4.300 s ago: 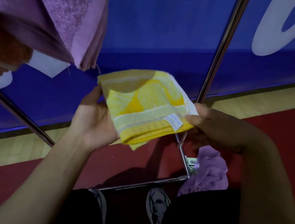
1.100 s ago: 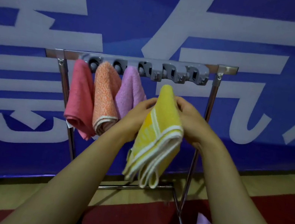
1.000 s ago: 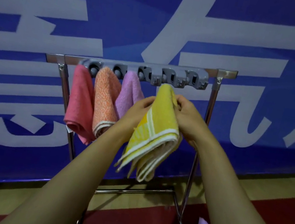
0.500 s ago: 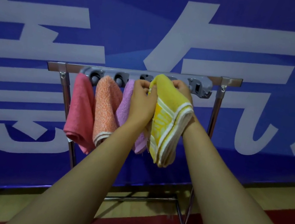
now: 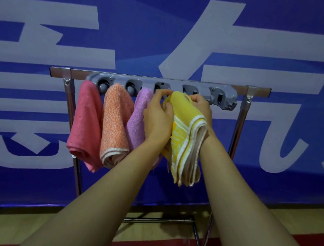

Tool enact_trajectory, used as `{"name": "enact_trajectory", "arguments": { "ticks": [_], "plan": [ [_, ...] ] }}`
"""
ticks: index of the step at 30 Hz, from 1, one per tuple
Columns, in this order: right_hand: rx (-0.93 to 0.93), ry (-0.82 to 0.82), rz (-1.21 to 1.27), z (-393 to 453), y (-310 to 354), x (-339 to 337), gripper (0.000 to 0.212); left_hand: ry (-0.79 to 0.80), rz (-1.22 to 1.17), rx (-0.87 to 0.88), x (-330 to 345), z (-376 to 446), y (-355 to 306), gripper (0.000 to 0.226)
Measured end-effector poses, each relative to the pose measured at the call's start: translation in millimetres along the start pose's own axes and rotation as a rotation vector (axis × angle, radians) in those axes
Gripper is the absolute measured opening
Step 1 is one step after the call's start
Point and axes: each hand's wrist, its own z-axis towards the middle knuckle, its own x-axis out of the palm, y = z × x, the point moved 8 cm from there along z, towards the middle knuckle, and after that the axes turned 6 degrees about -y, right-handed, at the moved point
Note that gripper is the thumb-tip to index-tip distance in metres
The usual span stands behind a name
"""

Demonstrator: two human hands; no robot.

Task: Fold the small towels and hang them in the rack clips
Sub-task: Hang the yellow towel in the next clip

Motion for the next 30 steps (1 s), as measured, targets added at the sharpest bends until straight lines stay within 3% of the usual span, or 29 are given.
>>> {"name": "enact_trajectory", "arguments": {
  "ticks": [8,17,26,30],
  "plan": [
    [0.000,-0.026,-0.015,11.3,-10.7,2.7,0.022,-0.024,-0.028,-0.088,4.5,4.0,14.9,0.019],
    [-0.034,-0.137,0.061,10.2,-1.7,-1.8,0.013,-0.144,-0.105,-0.062,2.7,8.3,12.1,0.012],
    [-0.226,-0.027,-0.030,-0.8,5.5,5.4,0.009,0.037,-0.010,-0.101,5.8,5.2,23.8,0.008],
    [-0.202,-0.017,-0.083,-4.8,10.4,-0.4,0.010,0.252,0.137,-0.163,20.6,-3.1,25.7,0.028]
  ]
}}
